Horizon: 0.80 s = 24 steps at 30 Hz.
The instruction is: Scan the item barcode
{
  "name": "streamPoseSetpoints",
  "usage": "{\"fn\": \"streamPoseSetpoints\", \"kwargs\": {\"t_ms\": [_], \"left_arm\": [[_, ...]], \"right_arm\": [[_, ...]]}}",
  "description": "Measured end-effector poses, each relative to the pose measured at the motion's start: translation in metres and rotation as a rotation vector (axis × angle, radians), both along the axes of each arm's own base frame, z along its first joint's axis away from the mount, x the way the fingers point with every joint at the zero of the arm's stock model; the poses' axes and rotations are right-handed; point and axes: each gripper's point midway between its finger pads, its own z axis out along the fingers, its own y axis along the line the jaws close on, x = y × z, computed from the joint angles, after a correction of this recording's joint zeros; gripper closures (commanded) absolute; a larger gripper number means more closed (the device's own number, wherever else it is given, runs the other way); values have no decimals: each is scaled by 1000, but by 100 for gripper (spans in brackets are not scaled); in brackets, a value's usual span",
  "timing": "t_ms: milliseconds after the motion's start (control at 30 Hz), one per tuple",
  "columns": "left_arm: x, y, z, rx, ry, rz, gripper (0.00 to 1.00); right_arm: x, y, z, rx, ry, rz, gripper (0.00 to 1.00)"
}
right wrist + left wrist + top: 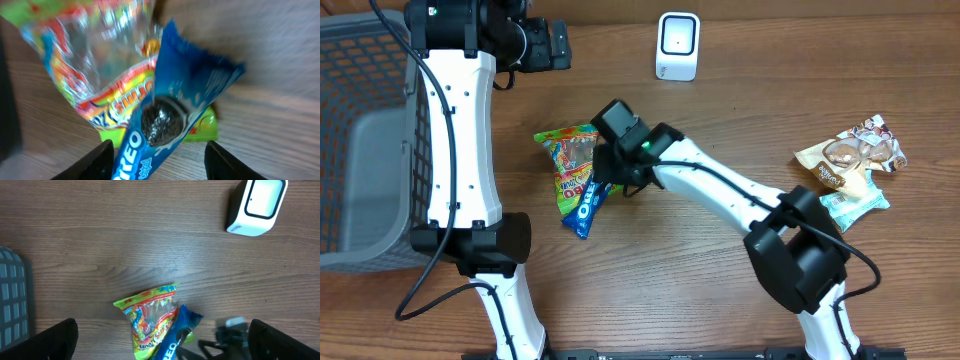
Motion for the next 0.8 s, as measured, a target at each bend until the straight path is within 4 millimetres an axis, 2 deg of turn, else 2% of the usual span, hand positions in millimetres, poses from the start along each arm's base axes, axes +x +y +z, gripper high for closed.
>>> {"fn": "streamPoseSetpoints", "kwargs": {"t_ms": [167,233,300,333,467,633,800], "left_arm": [[0,0,0,0,0,0,0],[0,0,0,0,0,0,0],[0,0,0,0,0,0,0],[0,0,0,0,0,0,0],[0,0,0,0,0,0,0],[0,0,0,0,0,0,0],[0,0,0,0,0,0,0]], "right_arm": [[-14,19,-15,-1,10,18,48],[-20,24,-21,-9,21,27,55],[-27,26,-30,-22,41,32,71],[-30,26,-34,-32,51,34,75],[-33,25,-36,-34,66,44,81],[-36,13,-40,-56,113,43,91],[-36,-8,-41,-57,196,77,91]]}}
